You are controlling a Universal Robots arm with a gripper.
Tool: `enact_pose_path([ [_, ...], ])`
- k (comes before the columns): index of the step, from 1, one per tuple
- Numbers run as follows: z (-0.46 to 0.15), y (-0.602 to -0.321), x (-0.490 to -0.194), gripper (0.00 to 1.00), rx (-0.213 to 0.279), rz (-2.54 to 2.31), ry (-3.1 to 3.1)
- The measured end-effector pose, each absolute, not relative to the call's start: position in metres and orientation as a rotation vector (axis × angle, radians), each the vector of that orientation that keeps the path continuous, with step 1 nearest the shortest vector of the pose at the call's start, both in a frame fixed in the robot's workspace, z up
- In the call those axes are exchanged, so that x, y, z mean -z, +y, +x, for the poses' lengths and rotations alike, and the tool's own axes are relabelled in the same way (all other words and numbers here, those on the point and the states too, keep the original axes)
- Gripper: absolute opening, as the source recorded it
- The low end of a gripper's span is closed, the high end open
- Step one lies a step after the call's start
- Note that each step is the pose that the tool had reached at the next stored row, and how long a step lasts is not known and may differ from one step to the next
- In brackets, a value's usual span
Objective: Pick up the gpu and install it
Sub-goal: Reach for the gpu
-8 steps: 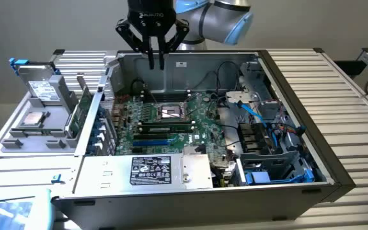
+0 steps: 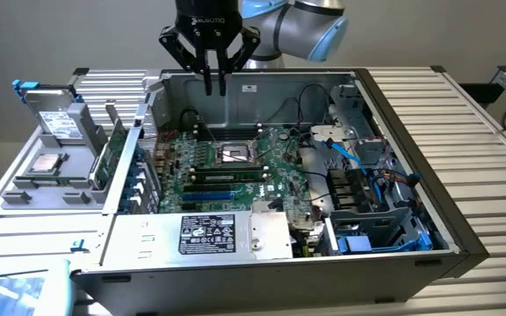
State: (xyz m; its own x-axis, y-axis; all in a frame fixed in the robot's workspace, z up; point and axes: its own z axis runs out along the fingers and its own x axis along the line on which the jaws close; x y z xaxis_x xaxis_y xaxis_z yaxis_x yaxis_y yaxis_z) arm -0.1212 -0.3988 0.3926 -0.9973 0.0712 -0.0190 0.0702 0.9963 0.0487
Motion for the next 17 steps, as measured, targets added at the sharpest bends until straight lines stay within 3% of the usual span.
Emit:
enact_pose_path([
  [17,-0.154,-0.397,-0.393,0.29,-0.078,0.111,3.118],
])
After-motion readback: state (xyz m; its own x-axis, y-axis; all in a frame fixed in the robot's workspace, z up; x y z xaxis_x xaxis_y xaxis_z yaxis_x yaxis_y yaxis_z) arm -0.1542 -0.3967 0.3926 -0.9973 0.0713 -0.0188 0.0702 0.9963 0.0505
